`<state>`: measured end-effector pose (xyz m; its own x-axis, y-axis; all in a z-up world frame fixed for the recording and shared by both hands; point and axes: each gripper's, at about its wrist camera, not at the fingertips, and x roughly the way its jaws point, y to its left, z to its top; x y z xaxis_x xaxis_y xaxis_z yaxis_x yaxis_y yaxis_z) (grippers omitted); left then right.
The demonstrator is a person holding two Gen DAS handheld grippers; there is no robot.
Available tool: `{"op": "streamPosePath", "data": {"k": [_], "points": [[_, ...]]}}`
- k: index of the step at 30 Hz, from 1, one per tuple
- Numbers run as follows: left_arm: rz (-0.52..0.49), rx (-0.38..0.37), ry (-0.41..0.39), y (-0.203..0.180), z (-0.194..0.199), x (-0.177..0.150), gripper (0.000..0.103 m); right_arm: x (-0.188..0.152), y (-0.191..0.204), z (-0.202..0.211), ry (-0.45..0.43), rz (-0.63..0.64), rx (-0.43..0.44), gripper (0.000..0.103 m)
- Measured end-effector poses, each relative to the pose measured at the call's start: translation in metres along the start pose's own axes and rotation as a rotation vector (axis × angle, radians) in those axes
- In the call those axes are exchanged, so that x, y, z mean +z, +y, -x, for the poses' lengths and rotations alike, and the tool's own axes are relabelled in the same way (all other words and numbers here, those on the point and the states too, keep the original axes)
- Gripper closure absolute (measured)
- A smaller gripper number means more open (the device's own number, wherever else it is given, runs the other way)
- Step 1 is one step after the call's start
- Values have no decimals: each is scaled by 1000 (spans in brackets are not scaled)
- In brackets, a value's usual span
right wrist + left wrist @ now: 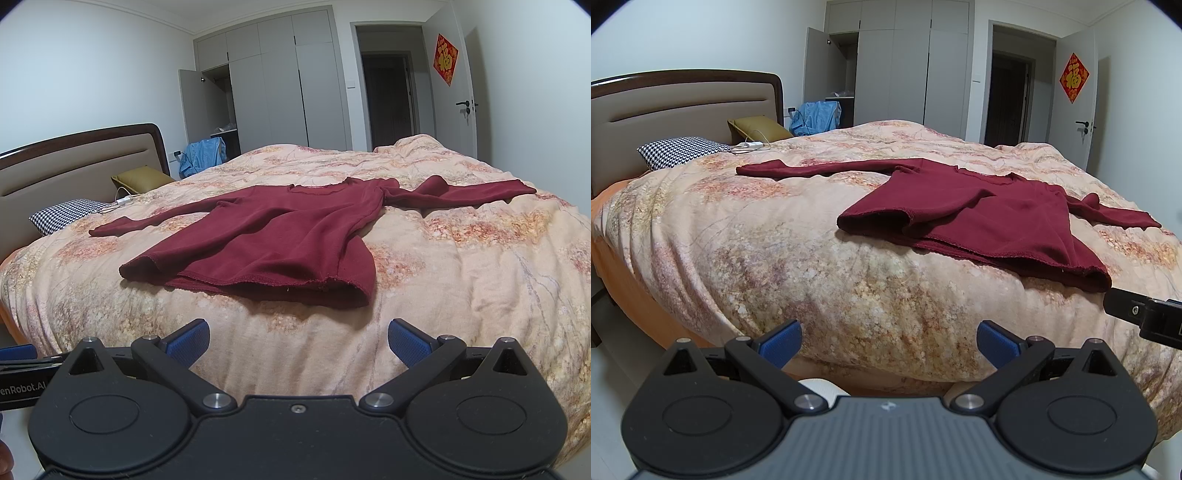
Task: Fold small clothes
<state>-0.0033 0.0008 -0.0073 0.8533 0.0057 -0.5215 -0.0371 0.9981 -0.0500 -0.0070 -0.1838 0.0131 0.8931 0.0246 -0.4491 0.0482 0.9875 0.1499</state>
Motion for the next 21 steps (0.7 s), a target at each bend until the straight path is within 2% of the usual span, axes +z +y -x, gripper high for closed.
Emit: {"op": "streamPosePath", "data": {"k": [10, 13, 21], "points": [[-4, -4, 4, -2, -1, -2, 0, -2, -1, 0, 9, -2, -5, 0], [-7, -9, 13, -5, -3, 0, 0, -5, -2, -6, 37, 0, -32, 0], [-39, -12, 54, -13, -10, 32, 0, 20, -14, -11, 99, -15, -94, 0]]}}
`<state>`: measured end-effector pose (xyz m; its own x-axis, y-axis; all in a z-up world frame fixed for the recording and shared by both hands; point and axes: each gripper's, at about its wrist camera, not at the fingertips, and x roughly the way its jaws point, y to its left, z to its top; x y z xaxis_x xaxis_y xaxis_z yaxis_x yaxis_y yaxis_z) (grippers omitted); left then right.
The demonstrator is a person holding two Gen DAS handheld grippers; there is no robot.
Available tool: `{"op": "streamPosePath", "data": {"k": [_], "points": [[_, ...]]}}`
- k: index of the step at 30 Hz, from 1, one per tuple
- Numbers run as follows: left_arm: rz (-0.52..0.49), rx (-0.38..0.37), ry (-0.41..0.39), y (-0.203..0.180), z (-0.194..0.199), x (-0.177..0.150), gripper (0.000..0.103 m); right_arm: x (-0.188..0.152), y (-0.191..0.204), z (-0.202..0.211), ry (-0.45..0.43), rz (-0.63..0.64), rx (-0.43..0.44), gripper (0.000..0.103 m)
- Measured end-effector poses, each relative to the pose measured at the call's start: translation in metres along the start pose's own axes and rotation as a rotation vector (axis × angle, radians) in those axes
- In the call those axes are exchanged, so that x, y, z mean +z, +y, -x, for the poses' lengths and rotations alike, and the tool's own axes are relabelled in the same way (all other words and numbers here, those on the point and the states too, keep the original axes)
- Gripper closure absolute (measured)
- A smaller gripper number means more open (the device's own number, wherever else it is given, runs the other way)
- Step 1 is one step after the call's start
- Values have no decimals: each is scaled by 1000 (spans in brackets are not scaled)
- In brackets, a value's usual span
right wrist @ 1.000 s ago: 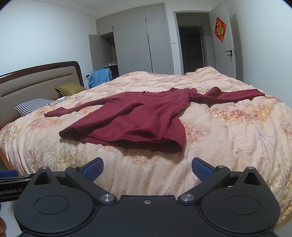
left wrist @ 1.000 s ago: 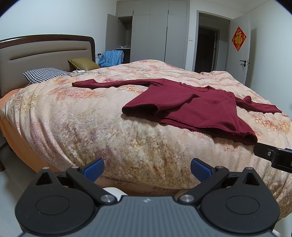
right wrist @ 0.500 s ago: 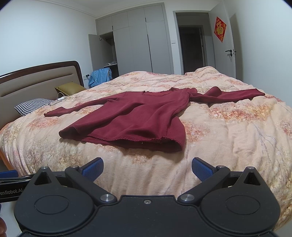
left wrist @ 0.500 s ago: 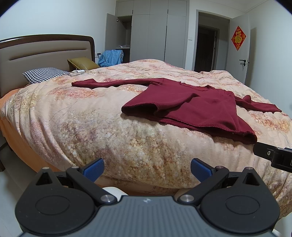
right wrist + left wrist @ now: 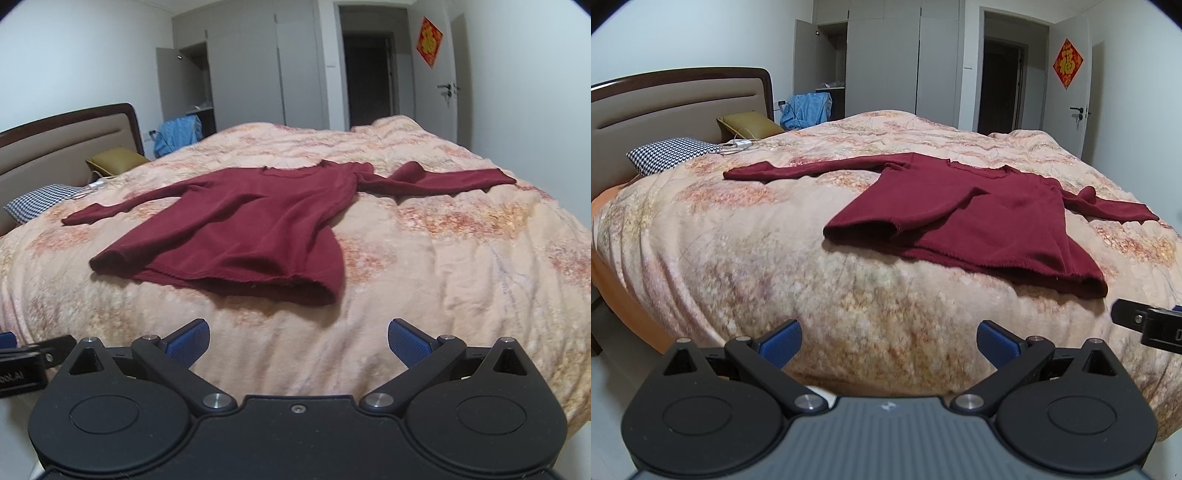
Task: Fold small clothes
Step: 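Move both grippers over the dark red sweater toward its sleeve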
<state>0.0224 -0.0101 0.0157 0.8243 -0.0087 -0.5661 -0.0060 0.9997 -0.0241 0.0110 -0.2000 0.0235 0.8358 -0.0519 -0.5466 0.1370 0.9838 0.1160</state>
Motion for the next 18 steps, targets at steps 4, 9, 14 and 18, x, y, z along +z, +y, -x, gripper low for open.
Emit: {"op": "streamPosePath", "data": {"k": [4, 9, 14, 18], "points": [[-9, -26, 13, -5, -7, 31, 0, 20, -16, -2, 4, -31, -26, 0], [-21, -48, 3, -20, -22, 76, 0, 51, -38, -11, -18, -42, -65, 0], [-46, -43, -15, -45, -48, 120, 0, 85, -70, -35, -31, -66, -90, 0], [-47, -27, -38, -68, -75, 149, 0, 111, -99, -61, -31, -85, -113, 0]]}}
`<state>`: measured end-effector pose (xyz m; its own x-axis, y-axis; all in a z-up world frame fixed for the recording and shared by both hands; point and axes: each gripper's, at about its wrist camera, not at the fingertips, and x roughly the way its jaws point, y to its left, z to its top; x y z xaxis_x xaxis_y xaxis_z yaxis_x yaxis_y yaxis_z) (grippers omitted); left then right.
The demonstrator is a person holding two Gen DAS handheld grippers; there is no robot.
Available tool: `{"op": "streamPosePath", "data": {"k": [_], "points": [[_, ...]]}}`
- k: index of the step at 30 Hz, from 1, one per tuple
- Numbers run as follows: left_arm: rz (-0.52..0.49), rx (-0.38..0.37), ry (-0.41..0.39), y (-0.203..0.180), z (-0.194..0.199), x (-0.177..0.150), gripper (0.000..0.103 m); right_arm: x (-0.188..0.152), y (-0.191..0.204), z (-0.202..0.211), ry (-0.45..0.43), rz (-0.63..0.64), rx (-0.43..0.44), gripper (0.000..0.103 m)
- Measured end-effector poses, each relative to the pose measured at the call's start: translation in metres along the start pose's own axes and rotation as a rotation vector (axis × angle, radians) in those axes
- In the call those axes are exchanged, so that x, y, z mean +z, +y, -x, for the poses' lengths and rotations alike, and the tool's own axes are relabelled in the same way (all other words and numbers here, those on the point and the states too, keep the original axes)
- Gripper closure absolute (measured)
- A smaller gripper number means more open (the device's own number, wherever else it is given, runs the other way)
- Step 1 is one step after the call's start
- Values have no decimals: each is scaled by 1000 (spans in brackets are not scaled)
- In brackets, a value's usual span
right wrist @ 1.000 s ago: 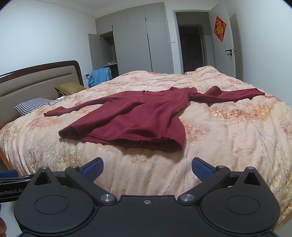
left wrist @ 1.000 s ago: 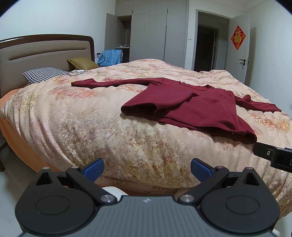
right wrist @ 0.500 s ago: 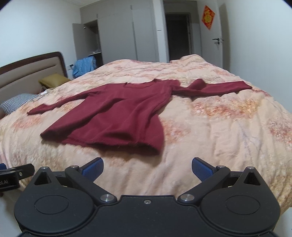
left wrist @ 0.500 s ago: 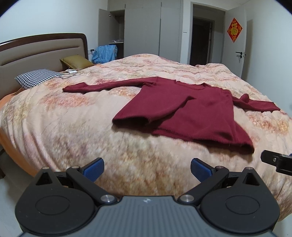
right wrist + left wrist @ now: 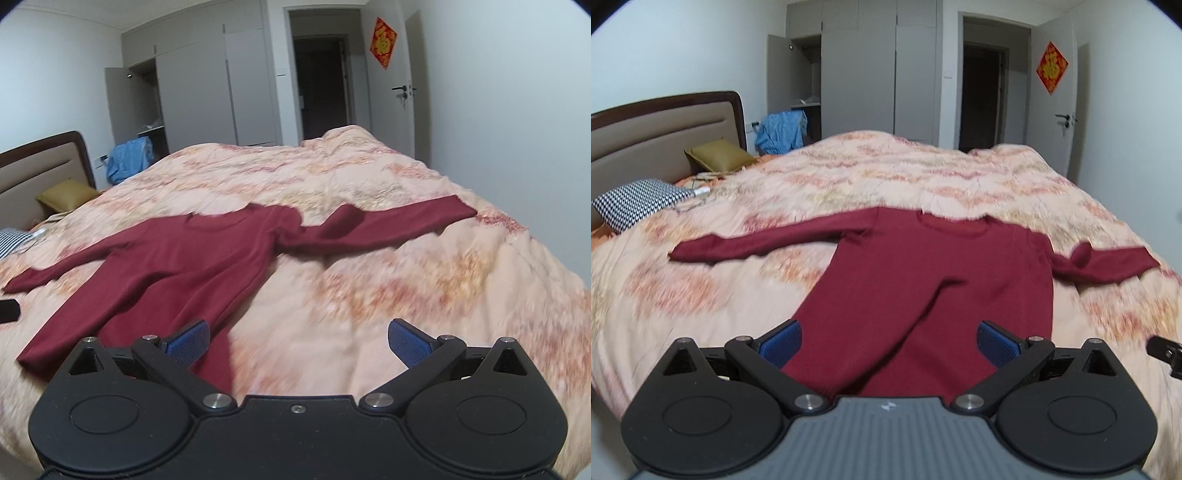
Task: Fold small clothes
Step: 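Move both grippers over the dark red sweater toward its sleeve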
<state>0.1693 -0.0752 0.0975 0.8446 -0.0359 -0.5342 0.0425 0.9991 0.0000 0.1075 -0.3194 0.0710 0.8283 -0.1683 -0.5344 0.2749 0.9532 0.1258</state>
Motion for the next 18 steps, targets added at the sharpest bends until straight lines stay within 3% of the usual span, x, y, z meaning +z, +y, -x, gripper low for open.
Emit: {"op": "streamPosePath", "data": {"k": [6, 18], "points": [[15, -19, 22, -36, -53, 32, 0, 34, -35, -39, 11, -1, -59, 0], [-32, -106, 66, -99, -143, 61, 0, 75, -82, -97, 27, 10, -166, 0]]}}
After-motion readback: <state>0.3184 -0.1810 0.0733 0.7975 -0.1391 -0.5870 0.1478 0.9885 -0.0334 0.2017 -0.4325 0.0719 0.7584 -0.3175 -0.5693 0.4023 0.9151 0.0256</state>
